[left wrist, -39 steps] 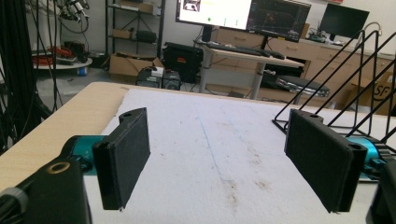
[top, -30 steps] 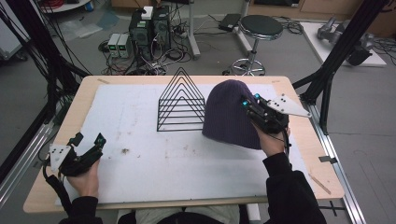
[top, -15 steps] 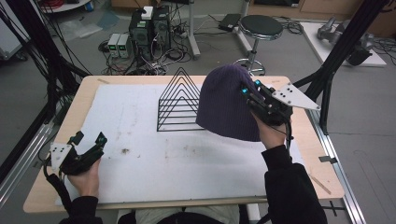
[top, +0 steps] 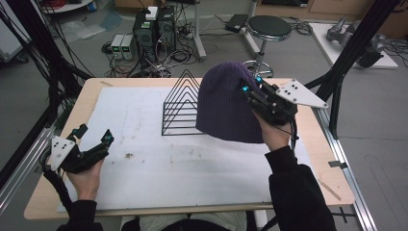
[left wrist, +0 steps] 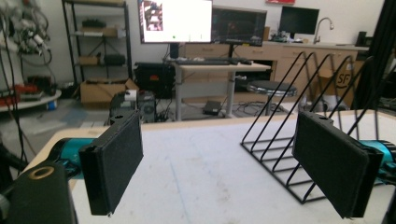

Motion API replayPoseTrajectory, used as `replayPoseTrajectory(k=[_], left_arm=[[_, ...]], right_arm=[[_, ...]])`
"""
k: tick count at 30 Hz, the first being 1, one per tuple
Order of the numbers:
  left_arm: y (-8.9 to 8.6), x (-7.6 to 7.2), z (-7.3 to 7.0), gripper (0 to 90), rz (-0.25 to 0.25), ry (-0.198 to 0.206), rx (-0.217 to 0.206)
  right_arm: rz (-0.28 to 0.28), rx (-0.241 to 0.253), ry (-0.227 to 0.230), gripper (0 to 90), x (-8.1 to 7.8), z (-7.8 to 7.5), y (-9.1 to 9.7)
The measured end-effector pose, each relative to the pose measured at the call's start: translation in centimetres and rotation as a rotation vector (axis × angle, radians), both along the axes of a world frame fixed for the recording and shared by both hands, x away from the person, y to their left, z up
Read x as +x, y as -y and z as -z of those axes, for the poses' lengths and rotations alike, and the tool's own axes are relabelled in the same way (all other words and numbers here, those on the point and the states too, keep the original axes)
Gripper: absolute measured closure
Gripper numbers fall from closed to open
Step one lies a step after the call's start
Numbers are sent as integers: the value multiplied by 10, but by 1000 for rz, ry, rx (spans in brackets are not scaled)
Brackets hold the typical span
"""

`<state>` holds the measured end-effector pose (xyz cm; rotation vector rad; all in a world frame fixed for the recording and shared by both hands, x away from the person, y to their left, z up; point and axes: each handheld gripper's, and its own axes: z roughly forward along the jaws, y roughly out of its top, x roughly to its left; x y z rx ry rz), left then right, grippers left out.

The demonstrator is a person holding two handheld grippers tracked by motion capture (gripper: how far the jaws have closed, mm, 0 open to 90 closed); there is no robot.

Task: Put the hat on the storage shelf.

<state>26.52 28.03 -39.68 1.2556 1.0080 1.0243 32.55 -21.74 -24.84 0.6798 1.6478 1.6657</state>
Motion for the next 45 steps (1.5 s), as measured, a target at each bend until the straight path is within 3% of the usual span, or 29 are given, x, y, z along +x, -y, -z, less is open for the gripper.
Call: replayPoseTrajectory(k=[2, 4, 8, 14, 18, 23, 25, 28, 34, 36, 40, 45], left_arm=[[4, -1, -4, 166, 24, 13, 0], [7, 2, -7, 166, 69, -3, -17], [14, 11, -13, 171, 173, -23, -76], [29, 24, -21, 194, 336, -6, -170], [40, 31, -26, 191, 381, -13, -167], [49, 39, -29, 185, 444, -22, -196], [53, 45, -30, 177, 483, -47, -215], [59, 53, -30, 172, 537, -96, -207], [72, 61, -30, 171, 642, -110, -215], [76, 63, -29, 171, 649, -112, -206], [81, 66, -27, 171, 694, -121, -241], [90, 68, -24, 171, 733, -139, -226]], right_arm=[[-12, -2, 2, 738, 2, -3, -4], [-19, 1, -2, 739, 2, -4, -7], [-38, 2, 4, 739, 3, -7, -13], [-66, 1, 10, 738, 2, -13, -21], [-79, 1, 10, 738, 0, -15, -25], [-105, 1, 15, 738, -3, -17, -32], [-120, -2, 13, 738, -4, -18, -37], [-126, -5, 17, 738, -4, -19, -40], [-161, -7, 19, 738, -7, -22, -49], [-163, -12, 19, 738, -8, -22, -51], [-169, -12, 14, 738, -8, -22, -53], [-189, -20, 14, 738, -10, -22, -59]])
